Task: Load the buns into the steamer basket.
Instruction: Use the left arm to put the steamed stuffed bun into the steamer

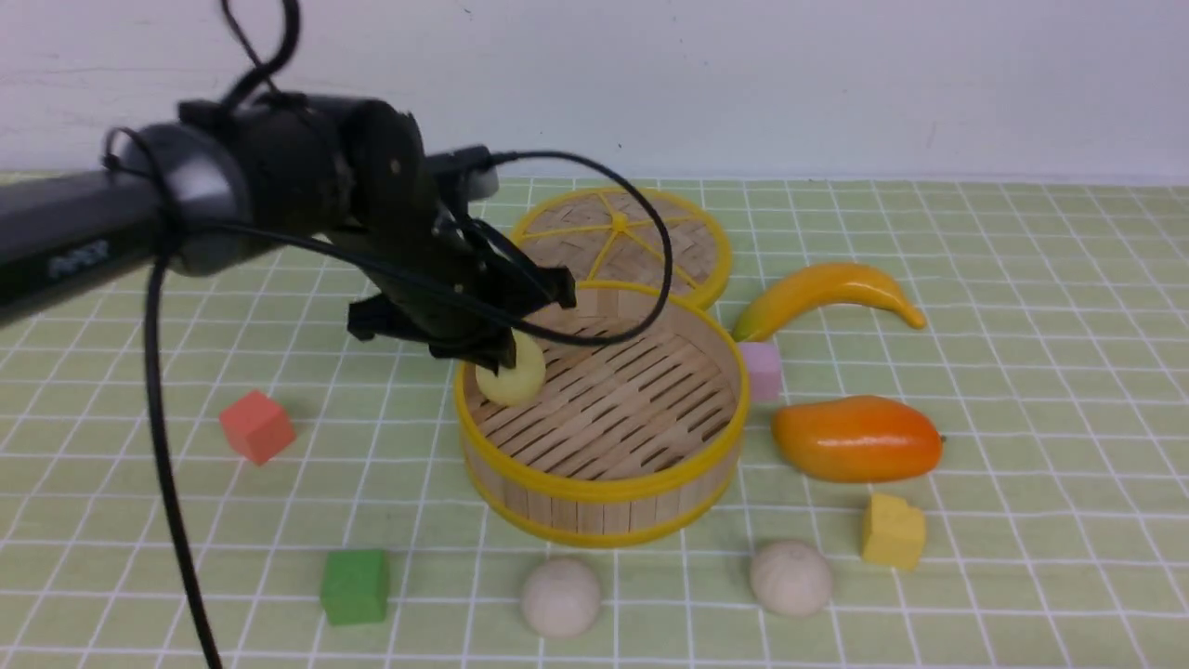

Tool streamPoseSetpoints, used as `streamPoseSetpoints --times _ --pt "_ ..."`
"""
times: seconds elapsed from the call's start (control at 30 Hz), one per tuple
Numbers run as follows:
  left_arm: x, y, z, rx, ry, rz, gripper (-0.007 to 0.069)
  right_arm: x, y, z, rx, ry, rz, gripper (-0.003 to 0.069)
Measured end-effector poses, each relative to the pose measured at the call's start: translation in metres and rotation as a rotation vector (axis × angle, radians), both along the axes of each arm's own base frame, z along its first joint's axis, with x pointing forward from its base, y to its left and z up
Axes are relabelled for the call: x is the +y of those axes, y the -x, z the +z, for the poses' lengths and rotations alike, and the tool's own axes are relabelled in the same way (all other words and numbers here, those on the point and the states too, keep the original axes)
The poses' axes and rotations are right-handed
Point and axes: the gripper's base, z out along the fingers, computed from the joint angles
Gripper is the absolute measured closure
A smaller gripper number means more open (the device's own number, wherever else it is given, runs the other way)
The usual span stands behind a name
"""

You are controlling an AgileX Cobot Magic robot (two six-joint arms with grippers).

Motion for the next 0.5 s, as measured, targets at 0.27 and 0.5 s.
streamPoseSetpoints --times 0.27,0.5 --pt "0.000 0.000 -0.003 0.022 -0.003 0.016 0.0414 0.000 0.000 0.000 0.000 0.000 0.000 0.0418" --pt "0.021 0.035 0.078 -0.108 -0.058 -0.024 0.0273 0.000 0.000 0.000 0.000 0.000 0.000 0.0418"
